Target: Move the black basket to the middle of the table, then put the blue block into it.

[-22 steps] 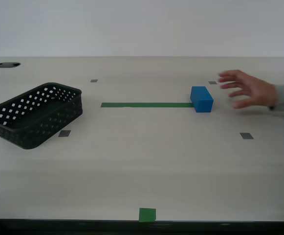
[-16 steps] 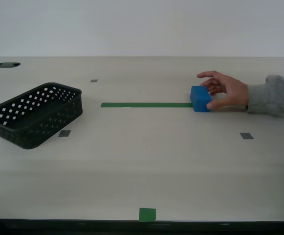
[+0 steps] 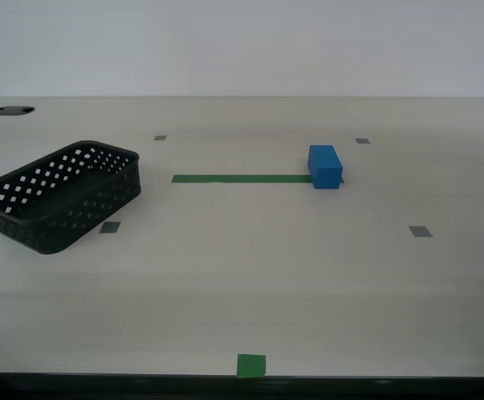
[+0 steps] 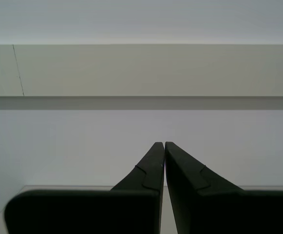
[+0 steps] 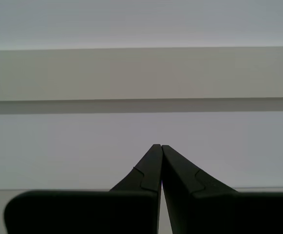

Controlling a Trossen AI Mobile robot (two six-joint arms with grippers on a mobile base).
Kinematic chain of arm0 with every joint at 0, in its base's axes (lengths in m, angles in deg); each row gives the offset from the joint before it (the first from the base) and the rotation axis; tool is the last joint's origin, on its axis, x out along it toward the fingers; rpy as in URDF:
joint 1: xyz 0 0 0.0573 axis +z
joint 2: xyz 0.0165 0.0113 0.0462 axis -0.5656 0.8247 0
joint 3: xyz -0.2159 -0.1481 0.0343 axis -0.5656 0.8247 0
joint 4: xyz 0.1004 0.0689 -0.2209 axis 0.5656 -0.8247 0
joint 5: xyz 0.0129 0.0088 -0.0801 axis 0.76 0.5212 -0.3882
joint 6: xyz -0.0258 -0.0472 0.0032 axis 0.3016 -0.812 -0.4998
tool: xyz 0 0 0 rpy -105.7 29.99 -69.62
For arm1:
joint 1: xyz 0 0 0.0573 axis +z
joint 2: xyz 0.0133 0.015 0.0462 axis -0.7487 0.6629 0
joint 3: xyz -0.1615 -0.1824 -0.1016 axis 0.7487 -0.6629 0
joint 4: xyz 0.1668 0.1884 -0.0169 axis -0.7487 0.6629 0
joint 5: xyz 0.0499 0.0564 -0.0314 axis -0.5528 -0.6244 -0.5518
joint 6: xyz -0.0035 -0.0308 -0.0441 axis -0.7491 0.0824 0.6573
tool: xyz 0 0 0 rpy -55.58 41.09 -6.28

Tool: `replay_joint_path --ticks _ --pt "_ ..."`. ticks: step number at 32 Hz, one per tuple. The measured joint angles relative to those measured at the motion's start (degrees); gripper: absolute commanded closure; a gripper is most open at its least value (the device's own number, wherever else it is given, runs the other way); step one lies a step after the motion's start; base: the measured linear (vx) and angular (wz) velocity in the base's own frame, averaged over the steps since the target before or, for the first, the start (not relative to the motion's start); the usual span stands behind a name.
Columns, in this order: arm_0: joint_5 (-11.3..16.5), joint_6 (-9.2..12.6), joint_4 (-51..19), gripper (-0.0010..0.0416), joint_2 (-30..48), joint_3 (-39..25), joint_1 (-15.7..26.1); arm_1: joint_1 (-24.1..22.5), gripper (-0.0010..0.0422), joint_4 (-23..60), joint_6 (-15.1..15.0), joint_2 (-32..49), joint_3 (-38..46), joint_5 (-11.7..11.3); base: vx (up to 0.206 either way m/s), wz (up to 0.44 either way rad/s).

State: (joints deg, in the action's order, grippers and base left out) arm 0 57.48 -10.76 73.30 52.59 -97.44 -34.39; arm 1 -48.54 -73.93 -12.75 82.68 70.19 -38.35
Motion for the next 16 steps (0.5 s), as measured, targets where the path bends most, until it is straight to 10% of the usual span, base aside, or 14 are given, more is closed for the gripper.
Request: replay_joint_path --ticks 16 --pt "0.0 0.0 0.0 0.0405 0.0 0.0 0.0 0.0 0.0412 0.0 0.0 0.0 0.0 0.0 0.0 0.0"
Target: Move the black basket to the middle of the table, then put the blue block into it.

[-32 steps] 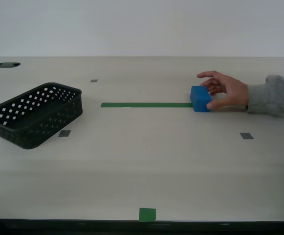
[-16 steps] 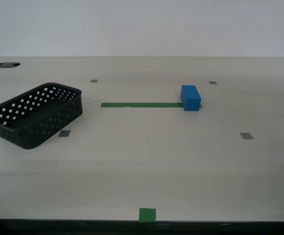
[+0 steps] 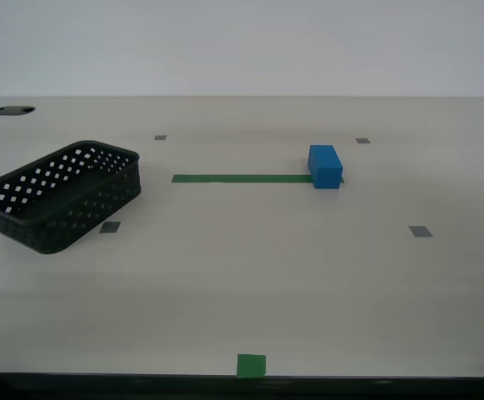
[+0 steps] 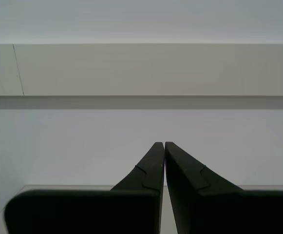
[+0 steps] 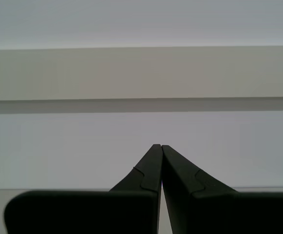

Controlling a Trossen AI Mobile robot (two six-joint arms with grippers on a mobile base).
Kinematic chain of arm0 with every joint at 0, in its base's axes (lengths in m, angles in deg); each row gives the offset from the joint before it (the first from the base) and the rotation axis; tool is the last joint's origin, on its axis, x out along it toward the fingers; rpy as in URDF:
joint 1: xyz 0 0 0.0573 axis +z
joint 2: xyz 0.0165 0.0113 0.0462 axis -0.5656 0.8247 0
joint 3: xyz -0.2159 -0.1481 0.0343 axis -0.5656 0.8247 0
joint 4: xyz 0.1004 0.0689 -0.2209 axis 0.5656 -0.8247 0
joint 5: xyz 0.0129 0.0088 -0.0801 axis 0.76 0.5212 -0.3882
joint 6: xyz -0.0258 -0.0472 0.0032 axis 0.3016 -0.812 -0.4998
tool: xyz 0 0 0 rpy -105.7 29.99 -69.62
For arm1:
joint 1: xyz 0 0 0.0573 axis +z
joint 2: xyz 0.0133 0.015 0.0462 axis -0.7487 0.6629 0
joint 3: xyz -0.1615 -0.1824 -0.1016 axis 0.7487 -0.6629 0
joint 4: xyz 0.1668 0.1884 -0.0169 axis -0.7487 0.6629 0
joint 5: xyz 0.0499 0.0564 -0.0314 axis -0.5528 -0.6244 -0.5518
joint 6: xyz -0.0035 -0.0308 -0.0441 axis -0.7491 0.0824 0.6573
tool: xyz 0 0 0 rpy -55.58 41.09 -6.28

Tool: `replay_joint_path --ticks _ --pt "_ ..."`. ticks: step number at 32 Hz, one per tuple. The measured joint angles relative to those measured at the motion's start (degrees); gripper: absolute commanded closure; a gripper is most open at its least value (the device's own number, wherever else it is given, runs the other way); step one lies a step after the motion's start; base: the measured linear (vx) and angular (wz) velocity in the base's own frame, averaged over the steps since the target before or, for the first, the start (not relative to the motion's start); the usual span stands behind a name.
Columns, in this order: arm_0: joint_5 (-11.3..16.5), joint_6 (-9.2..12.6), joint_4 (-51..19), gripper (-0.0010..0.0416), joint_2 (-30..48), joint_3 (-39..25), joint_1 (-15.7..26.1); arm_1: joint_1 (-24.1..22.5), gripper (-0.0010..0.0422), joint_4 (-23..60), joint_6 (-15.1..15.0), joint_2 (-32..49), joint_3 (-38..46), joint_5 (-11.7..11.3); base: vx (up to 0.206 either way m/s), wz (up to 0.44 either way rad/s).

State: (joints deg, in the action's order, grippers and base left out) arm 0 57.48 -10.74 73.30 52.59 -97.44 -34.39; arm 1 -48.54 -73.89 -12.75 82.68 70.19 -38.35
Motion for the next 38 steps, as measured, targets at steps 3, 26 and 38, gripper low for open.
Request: replay_joint_path --ticks 3,26,38 --pt "0.0 0.0 0.0 0.0405 0.0 0.0 0.0 0.0 0.0412 0.0 0.0 0.0 0.0 0.0 0.0 0.0" --pt "0.0 0.5 -0.3 0.0405 0.0 0.0 0.0 -0.3 0.0412 55.2 -3.5 4.8 21.8 0.5 0.0 0.0" --pt "0.0 1.3 -12.0 0.0405 0.0 0.0 0.1 -0.3 0.0412 71.8 -5.4 19.8 28.9 -1.7 0.0 0.0"
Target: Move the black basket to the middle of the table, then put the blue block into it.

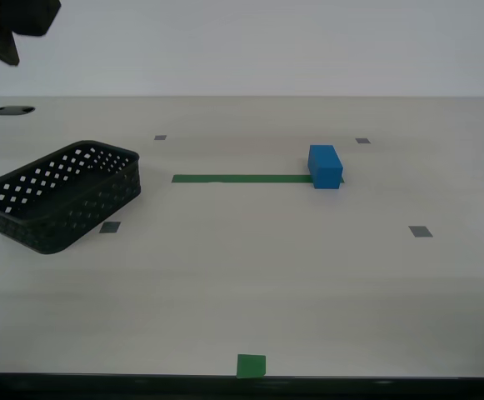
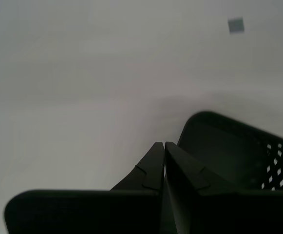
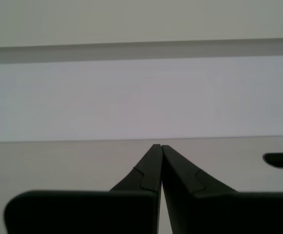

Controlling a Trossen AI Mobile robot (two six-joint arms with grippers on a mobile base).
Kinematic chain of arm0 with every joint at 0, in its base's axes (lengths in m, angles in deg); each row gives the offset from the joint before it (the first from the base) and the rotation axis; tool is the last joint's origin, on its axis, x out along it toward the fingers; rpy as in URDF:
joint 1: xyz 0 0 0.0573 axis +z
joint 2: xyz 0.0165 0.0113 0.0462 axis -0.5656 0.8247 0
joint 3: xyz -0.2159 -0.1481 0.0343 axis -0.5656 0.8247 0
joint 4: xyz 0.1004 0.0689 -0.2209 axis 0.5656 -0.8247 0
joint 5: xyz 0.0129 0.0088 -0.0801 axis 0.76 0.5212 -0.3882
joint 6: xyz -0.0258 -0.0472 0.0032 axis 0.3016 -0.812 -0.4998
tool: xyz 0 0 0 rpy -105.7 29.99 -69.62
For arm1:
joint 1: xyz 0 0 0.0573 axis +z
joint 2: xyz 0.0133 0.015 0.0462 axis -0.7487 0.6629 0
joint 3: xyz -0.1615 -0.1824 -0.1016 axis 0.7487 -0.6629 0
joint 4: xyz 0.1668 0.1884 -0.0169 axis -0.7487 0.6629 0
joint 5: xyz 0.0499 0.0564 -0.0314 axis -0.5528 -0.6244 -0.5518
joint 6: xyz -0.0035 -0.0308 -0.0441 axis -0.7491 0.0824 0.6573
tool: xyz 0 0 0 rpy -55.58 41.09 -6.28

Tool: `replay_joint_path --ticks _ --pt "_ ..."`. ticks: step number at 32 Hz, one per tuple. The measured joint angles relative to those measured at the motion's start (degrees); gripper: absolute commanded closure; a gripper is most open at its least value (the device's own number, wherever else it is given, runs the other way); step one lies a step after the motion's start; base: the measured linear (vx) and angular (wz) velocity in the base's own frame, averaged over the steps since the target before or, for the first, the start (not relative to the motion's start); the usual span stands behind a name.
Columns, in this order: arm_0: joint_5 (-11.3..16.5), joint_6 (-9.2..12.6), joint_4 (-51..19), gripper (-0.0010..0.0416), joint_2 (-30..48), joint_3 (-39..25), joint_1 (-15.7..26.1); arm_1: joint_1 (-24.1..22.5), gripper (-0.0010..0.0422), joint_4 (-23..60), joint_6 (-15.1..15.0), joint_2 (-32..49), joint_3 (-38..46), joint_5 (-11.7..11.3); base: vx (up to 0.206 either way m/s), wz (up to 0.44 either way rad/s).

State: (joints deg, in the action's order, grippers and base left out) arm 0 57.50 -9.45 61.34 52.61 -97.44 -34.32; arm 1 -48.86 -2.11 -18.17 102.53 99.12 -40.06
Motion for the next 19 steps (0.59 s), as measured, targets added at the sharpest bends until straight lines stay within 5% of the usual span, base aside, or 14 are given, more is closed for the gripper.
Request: replay_joint_path --ticks 12,15,19 --pt "0.0 0.0 -11.1 0.0405 0.0 0.0 0.1 0.0 0.0392 2.9 -2.5 14.8 0.1 -0.4 0.0 0.0" --pt "0.0 0.0 -11.1 0.0405 0.0 0.0 0.1 0.0 0.0327 1.5 -7.6 15.1 0.0 -3.1 0.0 0.0" --pt "0.0 0.0 -11.1 0.0405 0.0 0.0 0.0 0.0 0.0222 1.3 -7.9 15.1 0.0 -4.1 0.0 0.0"
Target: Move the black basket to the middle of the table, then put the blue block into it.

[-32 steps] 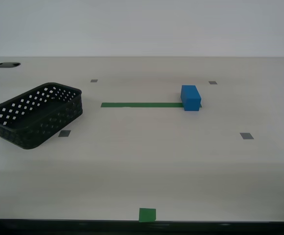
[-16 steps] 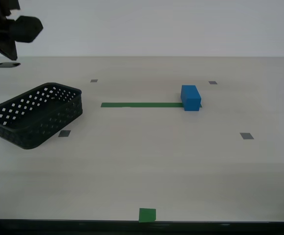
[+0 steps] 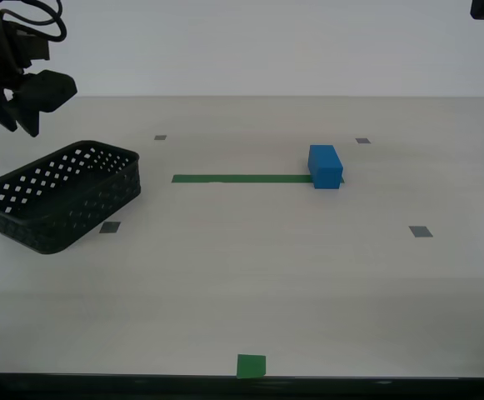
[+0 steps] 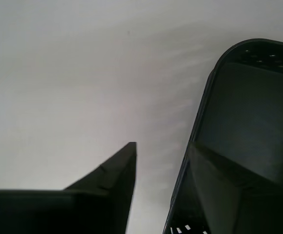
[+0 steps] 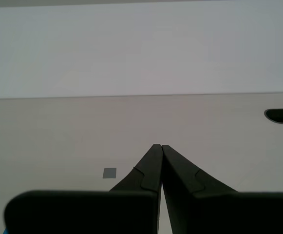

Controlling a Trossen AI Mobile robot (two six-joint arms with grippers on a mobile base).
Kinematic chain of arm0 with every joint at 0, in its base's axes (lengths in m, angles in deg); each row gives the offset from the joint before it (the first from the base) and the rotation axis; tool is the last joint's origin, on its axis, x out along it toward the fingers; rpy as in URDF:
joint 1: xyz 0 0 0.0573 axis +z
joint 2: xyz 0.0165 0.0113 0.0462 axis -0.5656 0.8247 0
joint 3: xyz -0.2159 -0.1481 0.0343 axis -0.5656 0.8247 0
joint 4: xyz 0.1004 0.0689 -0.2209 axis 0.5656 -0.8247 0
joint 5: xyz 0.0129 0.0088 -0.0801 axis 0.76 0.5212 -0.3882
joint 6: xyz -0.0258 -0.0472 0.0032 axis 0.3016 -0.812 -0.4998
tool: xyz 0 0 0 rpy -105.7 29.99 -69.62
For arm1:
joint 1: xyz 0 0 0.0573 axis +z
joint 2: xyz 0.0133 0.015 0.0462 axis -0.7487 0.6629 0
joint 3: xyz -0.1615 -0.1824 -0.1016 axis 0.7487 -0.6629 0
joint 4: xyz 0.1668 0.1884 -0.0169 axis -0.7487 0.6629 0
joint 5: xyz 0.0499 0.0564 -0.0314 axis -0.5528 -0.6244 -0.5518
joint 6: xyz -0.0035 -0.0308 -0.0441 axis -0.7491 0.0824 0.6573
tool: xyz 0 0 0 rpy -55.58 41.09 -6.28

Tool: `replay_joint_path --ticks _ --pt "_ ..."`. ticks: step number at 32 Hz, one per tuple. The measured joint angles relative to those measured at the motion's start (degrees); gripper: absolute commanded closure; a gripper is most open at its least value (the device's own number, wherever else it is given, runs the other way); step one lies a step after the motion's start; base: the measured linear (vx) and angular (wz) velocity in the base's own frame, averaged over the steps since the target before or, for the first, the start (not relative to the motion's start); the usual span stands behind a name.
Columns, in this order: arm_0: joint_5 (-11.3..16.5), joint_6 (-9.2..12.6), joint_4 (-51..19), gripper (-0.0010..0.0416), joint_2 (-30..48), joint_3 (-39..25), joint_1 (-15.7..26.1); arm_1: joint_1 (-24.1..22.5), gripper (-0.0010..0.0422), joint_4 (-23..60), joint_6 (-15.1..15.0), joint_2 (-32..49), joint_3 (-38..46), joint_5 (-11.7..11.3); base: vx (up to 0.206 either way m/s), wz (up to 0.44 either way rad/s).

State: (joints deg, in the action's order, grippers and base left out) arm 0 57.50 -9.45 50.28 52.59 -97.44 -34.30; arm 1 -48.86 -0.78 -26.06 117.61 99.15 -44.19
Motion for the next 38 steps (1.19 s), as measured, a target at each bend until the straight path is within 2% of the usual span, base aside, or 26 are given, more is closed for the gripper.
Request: replay_joint_path --ticks 2,3,6,7,8,9,13,17,26,29,33,38 --pt "0.0 0.0 0.0 0.0406 0.0 0.0 0.0 0.0 0.0197 0.1 0.0 0.0 0.0 0.2 0.0 0.0" --pt "0.0 0.0 0.0 0.0405 0.0 0.0 0.0 0.0 0.0168 0.2 -0.1 0.0 0.0 0.8 0.0 0.0" --pt "0.0 0.1 0.0 0.0406 0.0 0.0 0.0 0.0 0.015 1.5 -0.2 0.3 -0.4 1.2 0.0 0.0" --pt "0.0 0.2 0.0 0.0406 0.0 0.0 0.0 0.0 0.0151 1.7 -0.1 0.4 -0.5 1.4 0.0 0.0" --pt "0.0 0.8 0.0 0.0405 0.0 0.0 0.0 -0.1 0.0157 1.5 0.2 0.4 -1.5 3.6 0.0 0.0" --pt "0.0 1.2 0.0 0.0405 0.0 0.0 0.0 -0.1 0.0163 1.5 0.4 0.4 -1.8 4.0 0.0 0.0" --pt "0.0 1.8 0.0 0.0406 0.0 0.0 0.1 -0.1 0.0177 0.0 1.8 0.4 -4.3 4.0 0.0 0.0" --pt "0.0 1.8 0.0 0.0405 0.0 0.0 0.2 -0.1 0.0171 -2.5 3.4 0.4 -7.1 3.9 0.0 0.0" --pt "0.0 1.8 0.0 0.0405 0.0 0.0 0.2 -0.1 0.0165 -7.6 3.9 0.4 -9.1 3.7 0.0 0.0" --pt "0.0 1.8 0.0 0.0405 0.0 0.0 0.2 -0.1 0.0165 -8.6 3.2 0.6 -9.2 3.7 0.0 0.0" --pt "0.0 1.8 0.0 0.0406 0.0 0.0 0.2 -0.1 0.0165 -9.0 2.7 5.1 -8.2 3.7 0.0 0.0" --pt "0.0 1.8 0.0 0.0406 0.0 0.0 0.3 -0.1 0.0165 -9.2 3.9 11.8 -6.0 3.5 0.0 0.0"
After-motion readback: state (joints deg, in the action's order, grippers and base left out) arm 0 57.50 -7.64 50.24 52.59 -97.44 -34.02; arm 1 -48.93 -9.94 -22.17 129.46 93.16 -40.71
